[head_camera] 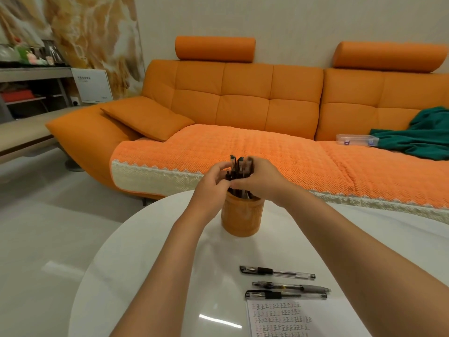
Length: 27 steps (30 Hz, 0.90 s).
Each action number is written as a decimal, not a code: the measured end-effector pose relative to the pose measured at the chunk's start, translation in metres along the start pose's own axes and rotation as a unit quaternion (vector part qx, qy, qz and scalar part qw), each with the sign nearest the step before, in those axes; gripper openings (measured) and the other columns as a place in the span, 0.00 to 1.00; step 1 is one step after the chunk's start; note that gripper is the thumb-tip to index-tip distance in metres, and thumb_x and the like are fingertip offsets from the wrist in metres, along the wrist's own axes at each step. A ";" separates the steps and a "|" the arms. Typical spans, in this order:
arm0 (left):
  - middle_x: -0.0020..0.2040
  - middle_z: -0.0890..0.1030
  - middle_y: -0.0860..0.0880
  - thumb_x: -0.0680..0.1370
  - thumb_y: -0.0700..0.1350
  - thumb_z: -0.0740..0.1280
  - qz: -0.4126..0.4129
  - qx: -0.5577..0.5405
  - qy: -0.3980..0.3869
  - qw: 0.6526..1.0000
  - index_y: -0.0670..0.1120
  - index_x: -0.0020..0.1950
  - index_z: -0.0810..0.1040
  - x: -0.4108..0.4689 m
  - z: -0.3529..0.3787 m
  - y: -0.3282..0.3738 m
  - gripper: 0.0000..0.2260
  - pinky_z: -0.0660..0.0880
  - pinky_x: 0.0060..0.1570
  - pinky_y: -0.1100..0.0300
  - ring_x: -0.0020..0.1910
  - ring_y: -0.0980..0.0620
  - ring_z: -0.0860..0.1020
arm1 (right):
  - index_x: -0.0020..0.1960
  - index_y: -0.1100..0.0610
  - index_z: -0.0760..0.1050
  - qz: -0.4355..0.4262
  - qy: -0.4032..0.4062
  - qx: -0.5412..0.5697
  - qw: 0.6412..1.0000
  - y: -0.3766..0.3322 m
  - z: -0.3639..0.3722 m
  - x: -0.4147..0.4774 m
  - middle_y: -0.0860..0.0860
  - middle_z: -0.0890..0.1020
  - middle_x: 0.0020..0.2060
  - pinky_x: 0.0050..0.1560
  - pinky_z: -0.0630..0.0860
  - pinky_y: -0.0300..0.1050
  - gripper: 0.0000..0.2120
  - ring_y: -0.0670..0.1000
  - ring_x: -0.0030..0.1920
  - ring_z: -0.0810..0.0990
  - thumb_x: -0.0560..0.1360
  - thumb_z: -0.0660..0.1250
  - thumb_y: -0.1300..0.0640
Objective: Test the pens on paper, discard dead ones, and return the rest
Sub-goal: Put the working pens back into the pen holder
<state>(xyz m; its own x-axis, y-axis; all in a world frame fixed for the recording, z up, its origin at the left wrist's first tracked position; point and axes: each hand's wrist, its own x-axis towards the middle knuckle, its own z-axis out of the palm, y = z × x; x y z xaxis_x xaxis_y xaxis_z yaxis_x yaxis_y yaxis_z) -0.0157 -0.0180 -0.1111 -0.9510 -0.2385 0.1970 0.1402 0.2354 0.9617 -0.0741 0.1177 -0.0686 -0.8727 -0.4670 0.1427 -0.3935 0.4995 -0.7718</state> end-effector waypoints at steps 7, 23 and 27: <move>0.64 0.76 0.56 0.83 0.53 0.63 0.046 0.000 0.004 0.999 0.61 0.76 0.64 0.000 0.004 0.005 0.22 0.75 0.58 0.56 0.61 0.56 0.77 | 0.57 0.54 0.64 -0.032 -0.035 -0.161 0.986 0.001 0.004 -0.001 0.49 0.76 0.44 0.34 0.69 0.43 0.21 0.50 0.41 0.76 0.74 0.73 0.49; 0.77 0.64 0.58 0.85 0.47 0.57 0.096 0.143 -0.023 0.985 0.57 0.80 0.61 -0.010 -0.002 0.007 0.22 0.62 0.71 0.60 0.75 0.60 0.62 | 0.81 0.50 0.48 -0.140 0.029 -0.242 0.960 0.012 0.009 -0.021 0.52 0.71 0.62 0.57 0.71 0.50 0.33 0.53 0.60 0.68 0.82 0.59 0.48; 0.76 0.58 0.63 0.85 0.49 0.57 0.077 0.165 -0.041 0.982 0.56 0.80 0.57 -0.018 -0.007 0.009 0.23 0.55 0.72 0.62 0.75 0.64 0.55 | 0.81 0.48 0.45 -0.132 -0.014 -0.218 0.967 0.013 0.000 -0.029 0.51 0.72 0.68 0.61 0.70 0.52 0.35 0.56 0.65 0.69 0.82 0.60 0.51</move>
<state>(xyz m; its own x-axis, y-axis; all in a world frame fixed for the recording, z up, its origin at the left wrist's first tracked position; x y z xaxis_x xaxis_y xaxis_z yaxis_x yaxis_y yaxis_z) 0.0051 -0.0185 -0.1048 -0.9466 -0.1027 0.3055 0.1994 0.5581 0.8054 -0.0540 0.1373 -0.0828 -0.7197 -0.6368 0.2766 -0.6909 0.6179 -0.3752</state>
